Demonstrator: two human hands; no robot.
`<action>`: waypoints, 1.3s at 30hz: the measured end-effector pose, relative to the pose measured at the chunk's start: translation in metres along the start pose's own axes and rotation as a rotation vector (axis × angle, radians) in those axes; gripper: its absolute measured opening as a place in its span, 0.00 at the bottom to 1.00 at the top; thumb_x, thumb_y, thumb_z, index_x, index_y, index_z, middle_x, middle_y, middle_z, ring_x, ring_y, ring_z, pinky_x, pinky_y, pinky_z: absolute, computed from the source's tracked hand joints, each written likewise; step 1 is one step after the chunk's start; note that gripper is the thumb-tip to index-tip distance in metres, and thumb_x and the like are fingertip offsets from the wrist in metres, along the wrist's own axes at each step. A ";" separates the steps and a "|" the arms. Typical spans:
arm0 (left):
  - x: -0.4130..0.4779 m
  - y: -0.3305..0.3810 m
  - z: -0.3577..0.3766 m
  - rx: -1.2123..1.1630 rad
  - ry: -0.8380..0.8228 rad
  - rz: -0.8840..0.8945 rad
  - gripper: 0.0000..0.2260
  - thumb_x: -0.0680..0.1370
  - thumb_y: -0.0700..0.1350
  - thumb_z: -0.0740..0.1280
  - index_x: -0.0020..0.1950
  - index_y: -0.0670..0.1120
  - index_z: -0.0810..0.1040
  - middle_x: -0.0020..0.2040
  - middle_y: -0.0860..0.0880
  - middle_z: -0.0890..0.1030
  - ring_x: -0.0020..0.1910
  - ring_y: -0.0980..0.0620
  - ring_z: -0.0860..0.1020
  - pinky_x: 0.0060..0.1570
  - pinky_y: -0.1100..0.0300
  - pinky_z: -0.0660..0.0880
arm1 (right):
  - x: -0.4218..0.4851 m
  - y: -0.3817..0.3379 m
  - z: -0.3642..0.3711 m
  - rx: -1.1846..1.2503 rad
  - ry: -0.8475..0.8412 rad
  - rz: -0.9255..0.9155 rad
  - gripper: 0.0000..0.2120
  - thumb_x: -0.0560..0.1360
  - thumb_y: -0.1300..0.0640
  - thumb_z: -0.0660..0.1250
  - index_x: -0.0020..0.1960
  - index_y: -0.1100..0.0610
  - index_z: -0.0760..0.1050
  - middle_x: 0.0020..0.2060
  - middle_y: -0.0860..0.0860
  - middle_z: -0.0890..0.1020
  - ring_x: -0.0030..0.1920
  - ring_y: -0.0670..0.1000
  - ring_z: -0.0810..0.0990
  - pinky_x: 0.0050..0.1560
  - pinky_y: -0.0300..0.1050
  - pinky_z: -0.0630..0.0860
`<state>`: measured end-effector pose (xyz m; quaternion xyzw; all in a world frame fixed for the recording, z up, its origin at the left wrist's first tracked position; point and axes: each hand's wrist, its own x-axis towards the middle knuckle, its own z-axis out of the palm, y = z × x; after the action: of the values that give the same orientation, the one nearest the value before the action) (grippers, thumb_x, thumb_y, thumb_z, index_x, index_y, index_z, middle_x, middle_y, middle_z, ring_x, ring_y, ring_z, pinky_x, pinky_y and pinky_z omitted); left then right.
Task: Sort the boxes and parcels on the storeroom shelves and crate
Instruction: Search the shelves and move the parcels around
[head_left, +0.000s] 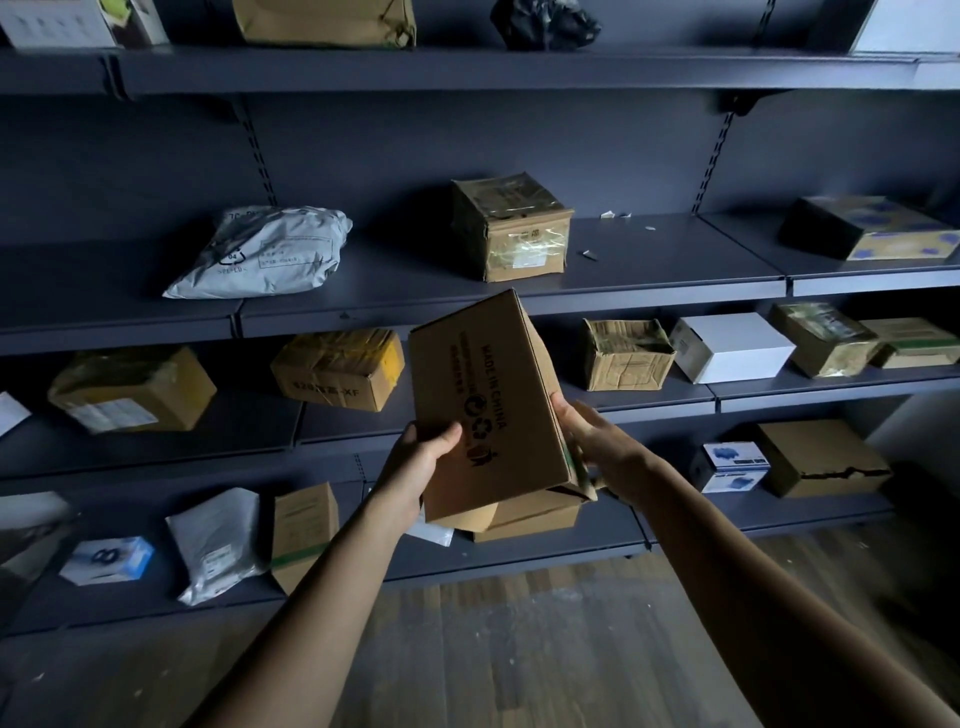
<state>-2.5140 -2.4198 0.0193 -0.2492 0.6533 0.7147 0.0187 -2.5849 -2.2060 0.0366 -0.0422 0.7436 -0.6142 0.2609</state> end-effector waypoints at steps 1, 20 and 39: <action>0.000 -0.001 0.000 0.003 0.005 0.007 0.34 0.69 0.60 0.72 0.72 0.54 0.67 0.67 0.47 0.75 0.64 0.43 0.74 0.66 0.42 0.69 | 0.001 0.001 -0.001 -0.002 0.003 0.007 0.35 0.75 0.36 0.61 0.72 0.58 0.61 0.61 0.57 0.77 0.51 0.50 0.79 0.43 0.44 0.73; -0.006 0.016 0.015 0.299 0.086 -0.008 0.24 0.83 0.58 0.49 0.66 0.45 0.75 0.69 0.45 0.74 0.64 0.46 0.73 0.66 0.50 0.69 | 0.003 -0.002 0.003 0.168 0.060 -0.104 0.18 0.74 0.54 0.71 0.60 0.60 0.74 0.54 0.57 0.83 0.55 0.57 0.83 0.58 0.59 0.79; -0.007 0.005 0.004 0.062 -0.026 0.053 0.20 0.78 0.54 0.66 0.69 0.52 0.74 0.67 0.53 0.74 0.69 0.49 0.68 0.70 0.50 0.62 | 0.000 -0.005 0.004 -0.074 0.130 -0.236 0.17 0.84 0.50 0.54 0.68 0.51 0.73 0.61 0.52 0.79 0.61 0.51 0.76 0.54 0.46 0.75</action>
<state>-2.5110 -2.4142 0.0270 -0.2218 0.6811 0.6976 0.0159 -2.5840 -2.2111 0.0407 -0.0990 0.7710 -0.6141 0.1364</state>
